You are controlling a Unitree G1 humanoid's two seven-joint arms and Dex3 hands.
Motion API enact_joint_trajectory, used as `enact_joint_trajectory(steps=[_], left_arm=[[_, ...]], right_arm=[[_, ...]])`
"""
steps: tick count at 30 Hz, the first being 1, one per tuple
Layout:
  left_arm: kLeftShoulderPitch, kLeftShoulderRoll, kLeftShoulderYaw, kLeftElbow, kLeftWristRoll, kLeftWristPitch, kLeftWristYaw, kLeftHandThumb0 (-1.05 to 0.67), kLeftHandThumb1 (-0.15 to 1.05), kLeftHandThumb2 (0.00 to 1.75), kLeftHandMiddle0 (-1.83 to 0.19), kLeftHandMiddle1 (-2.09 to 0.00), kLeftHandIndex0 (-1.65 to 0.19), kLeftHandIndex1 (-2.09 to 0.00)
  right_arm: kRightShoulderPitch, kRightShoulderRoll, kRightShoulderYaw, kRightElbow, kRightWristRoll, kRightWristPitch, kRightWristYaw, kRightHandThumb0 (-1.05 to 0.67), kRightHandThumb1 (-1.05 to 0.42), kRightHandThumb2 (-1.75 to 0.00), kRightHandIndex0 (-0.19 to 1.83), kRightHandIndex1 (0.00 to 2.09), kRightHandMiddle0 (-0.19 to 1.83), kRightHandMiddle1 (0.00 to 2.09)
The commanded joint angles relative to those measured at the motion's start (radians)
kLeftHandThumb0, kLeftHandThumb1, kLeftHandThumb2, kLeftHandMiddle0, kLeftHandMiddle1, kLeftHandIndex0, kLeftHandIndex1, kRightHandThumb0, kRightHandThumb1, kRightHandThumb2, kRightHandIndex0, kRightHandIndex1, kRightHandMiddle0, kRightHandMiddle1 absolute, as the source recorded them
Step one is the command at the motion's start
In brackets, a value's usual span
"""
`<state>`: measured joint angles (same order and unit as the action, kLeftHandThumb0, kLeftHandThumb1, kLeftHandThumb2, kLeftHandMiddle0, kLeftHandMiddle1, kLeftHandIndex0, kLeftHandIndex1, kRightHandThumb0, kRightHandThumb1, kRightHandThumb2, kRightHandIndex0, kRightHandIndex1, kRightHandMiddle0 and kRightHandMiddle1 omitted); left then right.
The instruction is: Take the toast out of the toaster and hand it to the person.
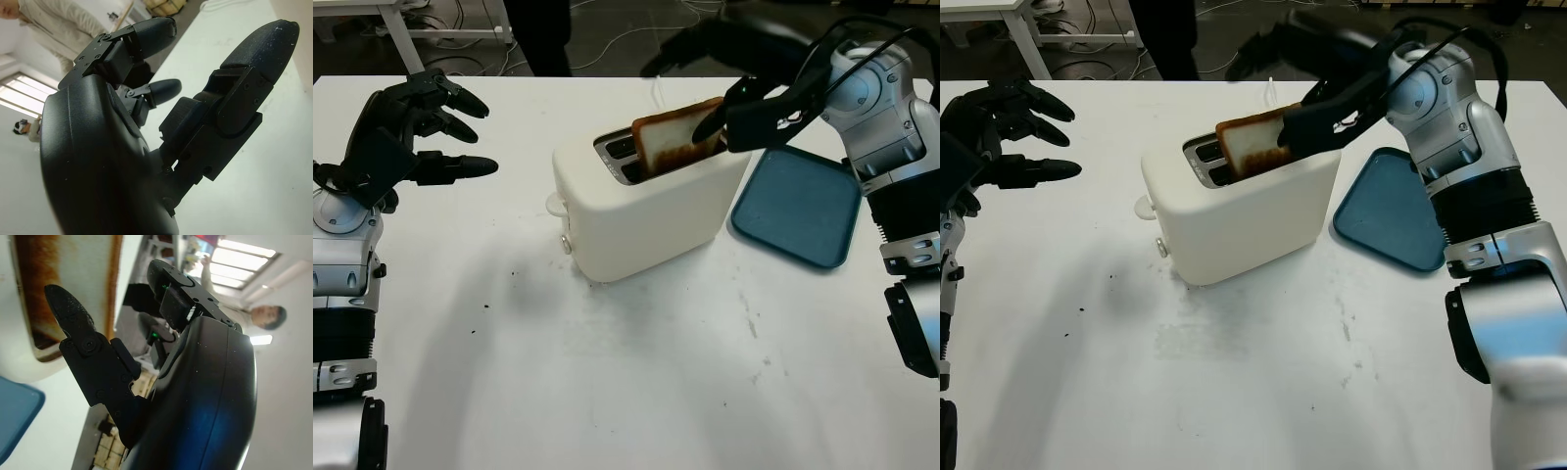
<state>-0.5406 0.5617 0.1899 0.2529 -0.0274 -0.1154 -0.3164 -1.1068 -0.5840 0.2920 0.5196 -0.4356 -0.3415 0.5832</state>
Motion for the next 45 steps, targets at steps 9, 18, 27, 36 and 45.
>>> enact_joint_trajectory(steps=[9,18,27,36,45], left_arm=[[-0.002,-0.001,-0.001,0.004,-0.006,0.002,0.001,-1.05,0.54,0.0,-0.5,-1.3,-0.56,-1.13],[-0.007,-0.004,-0.004,0.005,-0.009,0.007,-0.002,-1.05,0.54,0.0,-0.5,-1.31,-0.56,-1.14],[-0.003,-0.004,-0.003,0.008,-0.004,-0.007,0.003,-1.05,0.55,0.01,-0.51,-1.3,-0.57,-1.13],[-0.001,-0.008,0.0,0.002,-0.012,0.011,0.001,-1.05,0.53,0.0,-0.49,-1.31,-0.55,-1.14],[0.002,-0.005,0.0,-0.002,-0.009,0.017,0.003,-1.05,0.53,0.0,-0.48,-1.31,-0.55,-1.14]], right_arm=[[-0.016,0.003,-0.002,0.008,0.025,-0.006,0.081,-0.51,-0.64,-0.01,0.48,0.56,0.68,0.04],[-0.017,0.015,0.025,0.045,0.006,-0.031,0.087,-0.47,-0.71,-0.01,0.76,0.72,0.92,0.12],[-0.009,0.015,0.029,0.035,-0.044,-0.05,0.024,-0.61,-0.83,0.0,1.18,1.3,1.27,0.71],[0.0,0.005,0.029,0.031,-0.101,-0.087,-0.07,-0.64,-0.92,-0.01,1.14,1.6,0.98,1.64],[-0.02,0.019,-0.009,0.093,-0.058,-0.124,-0.138,-0.49,-0.92,-0.05,1.04,1.74,0.89,1.7]])
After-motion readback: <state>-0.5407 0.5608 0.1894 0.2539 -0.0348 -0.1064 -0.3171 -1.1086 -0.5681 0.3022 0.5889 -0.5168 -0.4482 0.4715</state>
